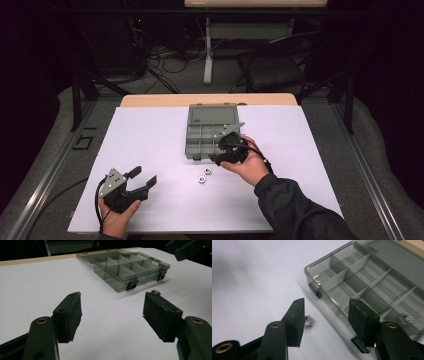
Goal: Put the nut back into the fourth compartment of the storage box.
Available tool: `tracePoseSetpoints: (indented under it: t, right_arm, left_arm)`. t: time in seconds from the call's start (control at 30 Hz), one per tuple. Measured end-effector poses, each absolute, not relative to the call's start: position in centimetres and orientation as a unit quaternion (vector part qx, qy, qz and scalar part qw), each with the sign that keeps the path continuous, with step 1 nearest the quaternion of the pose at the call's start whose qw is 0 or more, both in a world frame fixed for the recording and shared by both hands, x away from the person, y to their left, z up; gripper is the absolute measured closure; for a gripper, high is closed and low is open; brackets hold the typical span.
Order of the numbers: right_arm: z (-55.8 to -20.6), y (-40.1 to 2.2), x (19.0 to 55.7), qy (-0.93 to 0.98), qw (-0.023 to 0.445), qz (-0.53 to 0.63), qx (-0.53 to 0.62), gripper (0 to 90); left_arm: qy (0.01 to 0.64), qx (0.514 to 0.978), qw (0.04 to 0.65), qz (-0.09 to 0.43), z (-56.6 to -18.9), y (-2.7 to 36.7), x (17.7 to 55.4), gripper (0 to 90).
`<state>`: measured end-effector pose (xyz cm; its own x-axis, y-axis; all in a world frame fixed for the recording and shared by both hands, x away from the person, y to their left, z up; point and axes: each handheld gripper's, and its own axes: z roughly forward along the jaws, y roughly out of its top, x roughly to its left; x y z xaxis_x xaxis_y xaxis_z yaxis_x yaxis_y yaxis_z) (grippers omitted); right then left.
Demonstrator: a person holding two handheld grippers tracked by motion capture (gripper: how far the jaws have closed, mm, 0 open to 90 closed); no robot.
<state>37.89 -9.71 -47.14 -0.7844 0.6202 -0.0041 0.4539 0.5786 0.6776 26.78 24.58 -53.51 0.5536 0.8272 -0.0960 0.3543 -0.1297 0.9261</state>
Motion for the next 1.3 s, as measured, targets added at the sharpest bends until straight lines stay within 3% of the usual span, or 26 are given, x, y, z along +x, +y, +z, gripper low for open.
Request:
tracePoseSetpoints:
  t: [0.53,1.3]
  right_arm:
    - [-51.3,-7.3,35.5,0.891,0.092,0.349,0.275,56.4]
    - [-54.4,-5.3,35.3,0.902,0.063,0.334,0.266,64.1]
  left_arm:
    - [0.414,0.716,0.514,0.23,-53.5,24.6,26.8,31.3]
    - [0.413,0.717,0.513,0.229,-53.6,24.6,26.8,31.3]
